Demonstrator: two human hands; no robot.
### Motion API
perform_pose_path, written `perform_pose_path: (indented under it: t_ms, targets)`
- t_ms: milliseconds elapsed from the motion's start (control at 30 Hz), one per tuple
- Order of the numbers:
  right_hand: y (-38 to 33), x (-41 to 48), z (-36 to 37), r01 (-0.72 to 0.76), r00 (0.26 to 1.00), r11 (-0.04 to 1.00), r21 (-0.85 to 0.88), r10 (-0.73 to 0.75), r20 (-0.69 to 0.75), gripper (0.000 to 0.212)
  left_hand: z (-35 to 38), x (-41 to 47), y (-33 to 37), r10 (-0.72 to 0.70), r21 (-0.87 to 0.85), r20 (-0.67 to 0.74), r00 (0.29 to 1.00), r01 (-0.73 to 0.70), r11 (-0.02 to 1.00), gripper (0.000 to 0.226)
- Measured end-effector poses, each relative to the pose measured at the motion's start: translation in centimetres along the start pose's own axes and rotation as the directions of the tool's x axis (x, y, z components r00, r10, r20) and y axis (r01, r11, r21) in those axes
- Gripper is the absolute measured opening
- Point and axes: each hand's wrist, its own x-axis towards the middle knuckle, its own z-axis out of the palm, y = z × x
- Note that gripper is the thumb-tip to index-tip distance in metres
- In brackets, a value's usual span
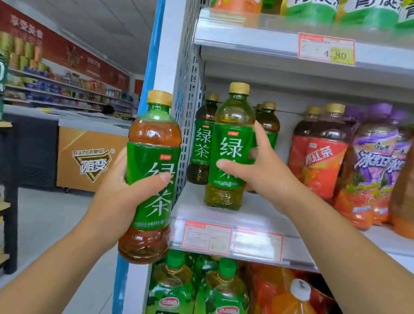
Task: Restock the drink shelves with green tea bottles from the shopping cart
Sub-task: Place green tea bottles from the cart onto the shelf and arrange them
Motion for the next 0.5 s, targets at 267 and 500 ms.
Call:
perform_pose_path:
  t_ms: [267, 500]
  targets:
    - [1.7, 1.7, 1.6, -0.127, 0.992, 0.988, -0.093, 0.127, -0.005, 0.069, 0.1, 0.0, 0.1, 0.000, 0.007, 0.008, 1.000, 0.000, 1.000, 0.043]
    - [2.4, 5.1, 3.7, -0.153, 0.988, 0.968, -0.201, 0.143, -0.062, 0.056, -0.1, 0.0, 0.3, 0.006, 0.024, 0.006, 1.000, -0.006, 1.000, 0.040]
